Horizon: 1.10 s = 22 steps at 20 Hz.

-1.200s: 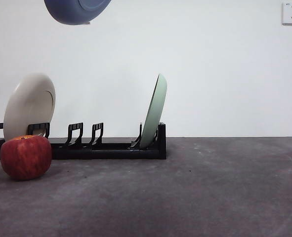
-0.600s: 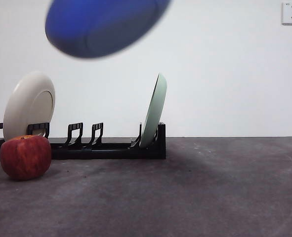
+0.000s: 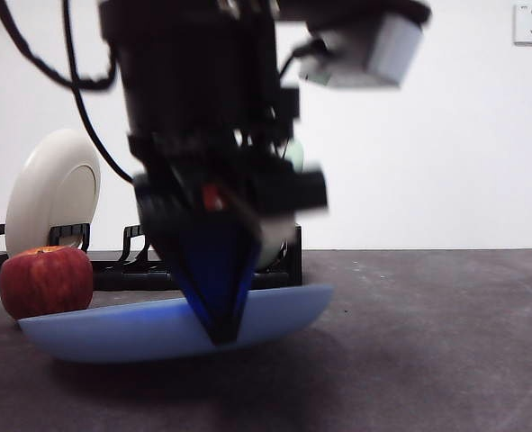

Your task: Take the blue plate from the plate rack,put the plate on the table,take the apple from the table,put the apple in the plate

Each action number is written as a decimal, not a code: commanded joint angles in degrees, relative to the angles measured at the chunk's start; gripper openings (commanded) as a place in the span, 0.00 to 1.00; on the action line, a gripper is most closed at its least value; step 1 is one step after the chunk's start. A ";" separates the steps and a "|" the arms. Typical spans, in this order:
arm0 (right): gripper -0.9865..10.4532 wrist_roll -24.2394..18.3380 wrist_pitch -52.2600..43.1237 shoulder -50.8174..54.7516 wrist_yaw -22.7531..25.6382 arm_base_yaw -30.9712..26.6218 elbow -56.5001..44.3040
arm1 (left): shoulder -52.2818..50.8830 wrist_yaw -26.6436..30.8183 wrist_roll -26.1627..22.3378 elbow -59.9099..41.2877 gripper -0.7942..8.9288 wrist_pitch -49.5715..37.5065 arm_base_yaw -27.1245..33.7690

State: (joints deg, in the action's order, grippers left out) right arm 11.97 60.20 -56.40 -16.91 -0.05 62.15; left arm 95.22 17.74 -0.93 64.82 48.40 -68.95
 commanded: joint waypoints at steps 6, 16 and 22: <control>0.09 -1.68 -0.13 -0.02 0.09 0.04 0.24 | 4.26 -4.33 -0.07 0.02 0.08 -6.12 -0.37; 0.09 -1.66 -0.15 -0.02 0.52 0.04 0.24 | 4.24 -4.55 7.23 0.07 0.42 -6.19 -0.37; 0.14 -5.07 0.02 0.00 0.20 2.56 0.26 | -1.75 -9.22 13.44 1.40 0.47 -2.62 -0.37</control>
State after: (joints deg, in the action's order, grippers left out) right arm 8.25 60.40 -56.40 -16.49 2.15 62.15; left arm 94.52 8.95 10.68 65.47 45.98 -69.19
